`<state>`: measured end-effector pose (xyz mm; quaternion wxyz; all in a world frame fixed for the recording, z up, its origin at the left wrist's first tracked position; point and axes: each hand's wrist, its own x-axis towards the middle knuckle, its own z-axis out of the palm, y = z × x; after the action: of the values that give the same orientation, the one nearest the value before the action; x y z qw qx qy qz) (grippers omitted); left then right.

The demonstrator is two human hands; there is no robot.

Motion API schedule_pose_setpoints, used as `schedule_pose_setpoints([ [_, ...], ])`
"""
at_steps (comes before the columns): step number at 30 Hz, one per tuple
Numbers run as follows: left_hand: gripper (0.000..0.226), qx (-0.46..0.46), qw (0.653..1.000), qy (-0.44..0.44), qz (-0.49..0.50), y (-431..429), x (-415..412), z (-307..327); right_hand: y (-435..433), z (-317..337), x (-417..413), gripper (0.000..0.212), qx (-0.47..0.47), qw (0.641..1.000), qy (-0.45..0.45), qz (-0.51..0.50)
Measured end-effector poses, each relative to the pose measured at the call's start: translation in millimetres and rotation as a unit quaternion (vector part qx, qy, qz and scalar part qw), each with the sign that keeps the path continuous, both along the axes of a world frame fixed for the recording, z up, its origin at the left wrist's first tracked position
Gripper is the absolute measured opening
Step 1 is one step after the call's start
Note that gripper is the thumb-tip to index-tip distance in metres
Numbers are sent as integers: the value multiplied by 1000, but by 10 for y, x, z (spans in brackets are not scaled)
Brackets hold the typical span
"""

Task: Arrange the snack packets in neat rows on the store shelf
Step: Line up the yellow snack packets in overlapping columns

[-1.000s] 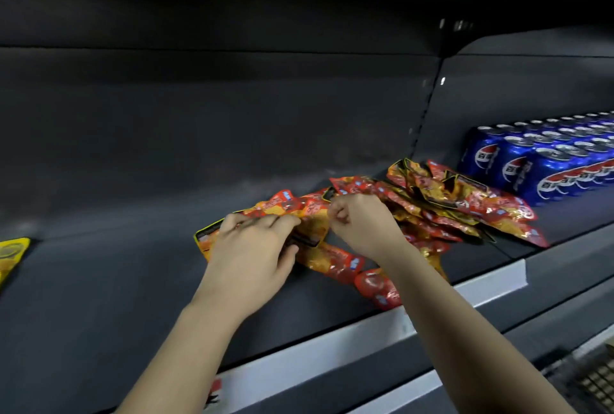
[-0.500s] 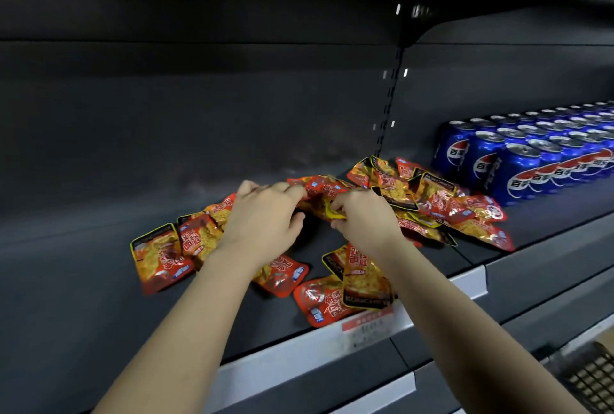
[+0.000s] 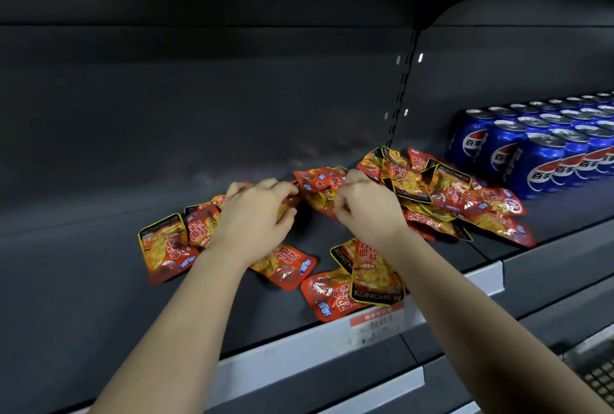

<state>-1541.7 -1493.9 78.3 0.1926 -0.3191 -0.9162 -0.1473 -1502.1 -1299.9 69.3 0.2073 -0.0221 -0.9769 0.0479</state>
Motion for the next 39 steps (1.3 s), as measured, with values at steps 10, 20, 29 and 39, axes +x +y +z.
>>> schedule_pose_setpoints([
  [10, 70, 23, 999, -26, -23, -24, 66, 64, -280, 448, -51, 10, -272, 955, 65, 98],
  [20, 19, 145, 988, 40, 29, -35, 41, 102, -190, 519, -31, 29, -586, 803, -13, 112],
  [29, 18, 164, 986, -18, 33, -9, 4, 64, -60, 155, -88, 14, -40, 986, -161, -26],
  [39, 26, 170, 984, -23, 37, -33, 6, 40, -149, 104, -130, 14, 50, 989, -102, -94],
])
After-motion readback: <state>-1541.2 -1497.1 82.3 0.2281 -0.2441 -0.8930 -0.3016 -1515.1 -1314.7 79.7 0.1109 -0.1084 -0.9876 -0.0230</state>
